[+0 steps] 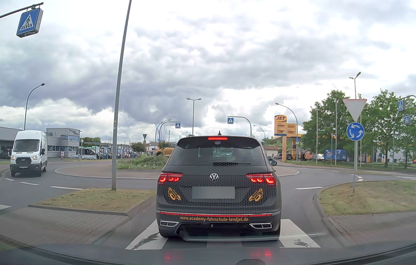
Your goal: Follow the waypoints while adhering to traffic rules and regulations
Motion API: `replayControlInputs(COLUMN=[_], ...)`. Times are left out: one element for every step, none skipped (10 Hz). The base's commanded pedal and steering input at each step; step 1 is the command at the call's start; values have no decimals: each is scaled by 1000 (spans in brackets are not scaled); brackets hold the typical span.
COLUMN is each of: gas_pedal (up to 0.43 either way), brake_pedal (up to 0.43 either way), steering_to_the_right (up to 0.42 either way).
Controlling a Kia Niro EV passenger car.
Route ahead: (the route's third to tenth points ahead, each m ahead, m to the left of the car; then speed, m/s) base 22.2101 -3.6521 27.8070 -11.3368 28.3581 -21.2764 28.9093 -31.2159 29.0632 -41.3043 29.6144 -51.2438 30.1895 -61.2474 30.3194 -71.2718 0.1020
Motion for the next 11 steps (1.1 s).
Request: replayControlInputs(gas_pedal=[0,0,0,0,0,0,0,0,0,0,0], brake_pedal=[30,18,12,12,12,0,0,0,0,0,0], steering_to_the_right=[1,1,1,1,1,0,0,0,0,0,0])
